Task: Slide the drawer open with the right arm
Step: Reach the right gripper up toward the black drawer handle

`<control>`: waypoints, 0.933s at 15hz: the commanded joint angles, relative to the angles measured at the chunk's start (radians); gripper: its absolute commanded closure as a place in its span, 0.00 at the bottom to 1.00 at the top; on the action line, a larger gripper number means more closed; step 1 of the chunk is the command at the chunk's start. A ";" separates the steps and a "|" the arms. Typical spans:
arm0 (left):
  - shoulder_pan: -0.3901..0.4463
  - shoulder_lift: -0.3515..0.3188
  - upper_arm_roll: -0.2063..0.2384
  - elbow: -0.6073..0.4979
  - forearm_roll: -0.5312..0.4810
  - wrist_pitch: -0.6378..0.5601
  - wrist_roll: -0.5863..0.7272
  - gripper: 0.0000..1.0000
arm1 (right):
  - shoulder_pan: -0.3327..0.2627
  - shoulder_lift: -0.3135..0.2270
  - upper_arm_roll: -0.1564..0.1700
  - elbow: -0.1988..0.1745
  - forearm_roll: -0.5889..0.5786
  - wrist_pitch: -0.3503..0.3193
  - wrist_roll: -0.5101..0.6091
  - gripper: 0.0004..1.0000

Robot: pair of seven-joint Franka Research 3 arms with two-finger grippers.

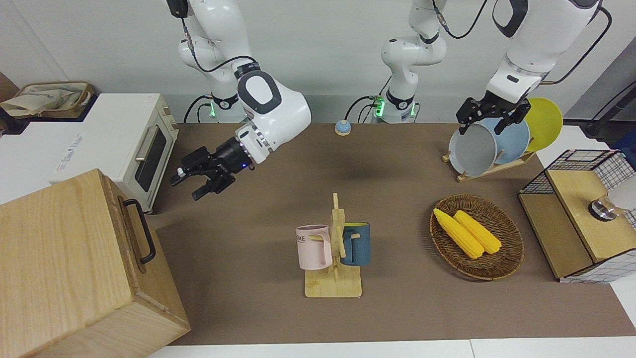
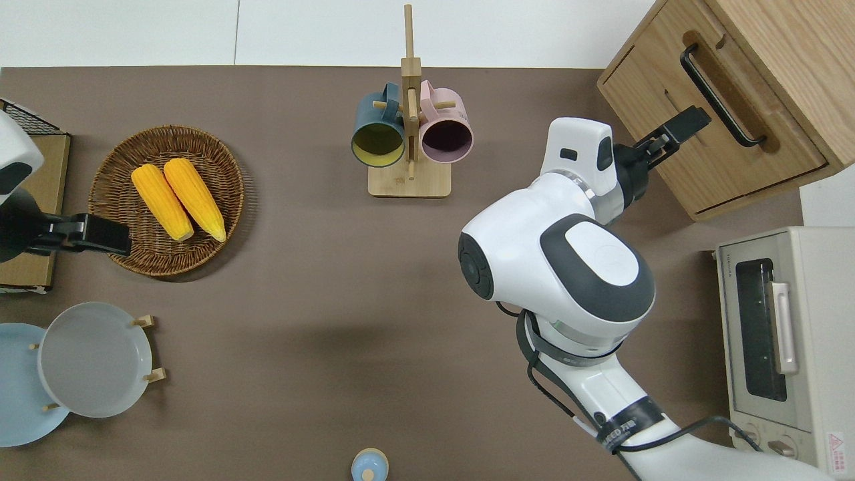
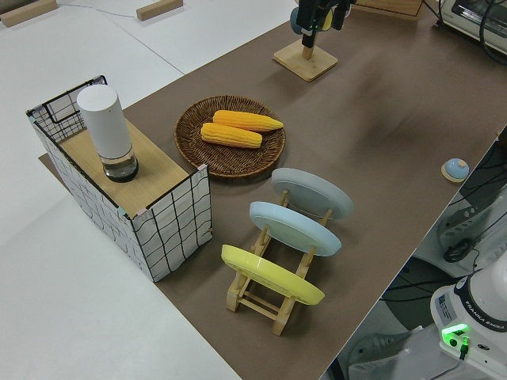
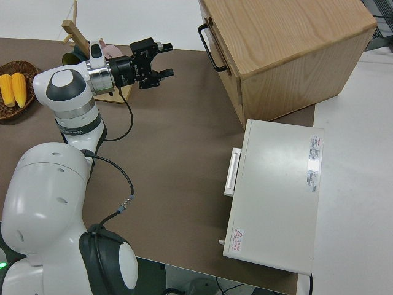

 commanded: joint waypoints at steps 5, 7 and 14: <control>0.004 0.011 -0.006 0.024 0.017 -0.020 0.010 0.01 | -0.015 0.043 -0.069 -0.035 -0.121 0.010 0.068 0.02; 0.004 0.011 -0.006 0.024 0.017 -0.020 0.010 0.01 | -0.013 0.065 -0.102 -0.033 -0.170 0.016 0.078 0.02; 0.004 0.011 -0.006 0.024 0.017 -0.020 0.010 0.01 | -0.010 0.106 -0.164 -0.019 -0.279 0.090 0.183 0.02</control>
